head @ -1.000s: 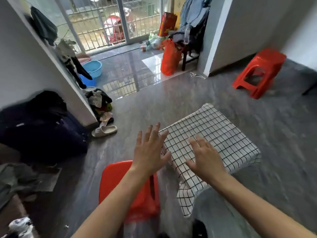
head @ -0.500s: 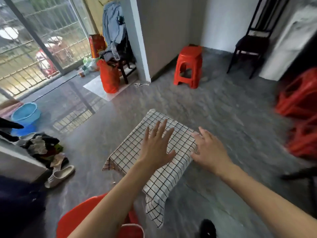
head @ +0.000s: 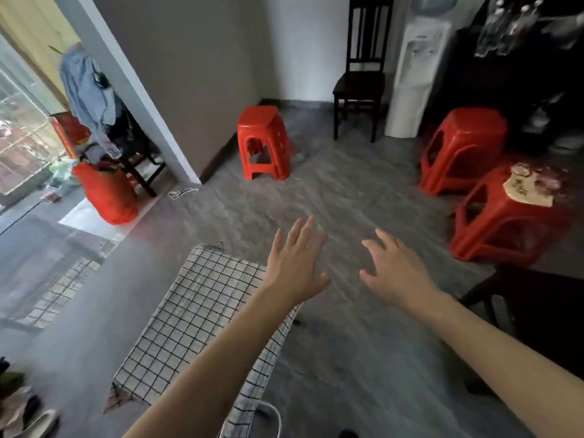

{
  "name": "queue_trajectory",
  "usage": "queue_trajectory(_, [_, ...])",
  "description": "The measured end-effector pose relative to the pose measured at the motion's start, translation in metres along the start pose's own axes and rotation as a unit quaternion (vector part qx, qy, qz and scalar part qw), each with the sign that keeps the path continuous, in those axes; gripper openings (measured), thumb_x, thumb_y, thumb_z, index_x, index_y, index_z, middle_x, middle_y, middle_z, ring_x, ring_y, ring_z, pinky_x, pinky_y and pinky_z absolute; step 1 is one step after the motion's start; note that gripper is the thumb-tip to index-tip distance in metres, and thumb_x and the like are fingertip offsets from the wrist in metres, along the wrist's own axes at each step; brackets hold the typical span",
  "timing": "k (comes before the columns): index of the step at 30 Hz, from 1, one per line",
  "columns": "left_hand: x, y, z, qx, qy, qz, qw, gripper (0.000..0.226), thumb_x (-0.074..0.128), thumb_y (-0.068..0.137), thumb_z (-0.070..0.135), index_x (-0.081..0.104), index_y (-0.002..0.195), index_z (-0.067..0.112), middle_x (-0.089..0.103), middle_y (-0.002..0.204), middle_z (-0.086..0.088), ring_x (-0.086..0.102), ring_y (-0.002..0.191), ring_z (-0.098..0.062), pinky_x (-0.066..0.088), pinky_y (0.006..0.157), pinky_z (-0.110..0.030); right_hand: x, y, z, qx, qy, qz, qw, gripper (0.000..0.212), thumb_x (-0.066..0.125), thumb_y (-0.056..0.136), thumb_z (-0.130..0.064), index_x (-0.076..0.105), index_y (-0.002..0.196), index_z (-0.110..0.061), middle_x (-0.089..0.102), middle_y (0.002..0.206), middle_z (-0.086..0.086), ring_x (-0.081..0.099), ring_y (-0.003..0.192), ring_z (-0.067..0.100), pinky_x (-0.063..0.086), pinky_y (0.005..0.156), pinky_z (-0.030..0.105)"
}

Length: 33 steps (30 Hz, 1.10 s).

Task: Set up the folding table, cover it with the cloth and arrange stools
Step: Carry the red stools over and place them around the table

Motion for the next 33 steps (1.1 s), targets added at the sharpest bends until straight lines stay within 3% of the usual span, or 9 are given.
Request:
queue_trajectory(9, [0.016,0.097,0.041,0.067,0.017,-0.028,0.997,0.077,0.057,0.084,0.053,0.024,0.149,0.028,0.0,0.163,-0.003,-0.003,0.149,-0.023,0.004,0.119,-0.05,-0.013,0.054,0.068,0.059,0.028,-0.011,0.998,0.063,0.056,0.091,-0.046,0.037,0.146,-0.022,0.015,0.161,0.009,0.03,0.142,0.032,0.029,0.113,0.042])
queue_trajectory(22, [0.017,0.302,0.009,0.132,0.044,-0.059,0.989,0.08,0.057,0.084,0.055,0.022,0.151,0.028,-0.002,0.162,-0.004,-0.002,0.149,-0.024,0.004,0.119,-0.05,-0.072,0.23,0.112,0.115,0.048,0.019,0.992,0.058,0.058,0.088,-0.042,0.045,0.14,-0.019,0.024,0.157,0.013,0.033,0.138,0.033,0.036,0.108,0.042])
queue_trajectory(33, [0.014,0.449,0.074,0.238,0.032,-0.049,0.97,0.079,0.057,0.084,0.055,0.026,0.15,0.026,-0.001,0.162,-0.004,-0.002,0.149,-0.023,0.004,0.118,-0.049,-0.109,0.307,0.219,0.213,0.053,0.042,0.975,0.055,0.059,0.088,-0.041,0.047,0.138,-0.02,0.027,0.155,0.013,0.034,0.137,0.032,0.039,0.106,0.045])
Point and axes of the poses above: each hand's wrist, its own y-axis towards the middle knuckle, its own x-axis out of the palm, z = x × y, the point moved 9 cm from there along y, towards the middle knuckle
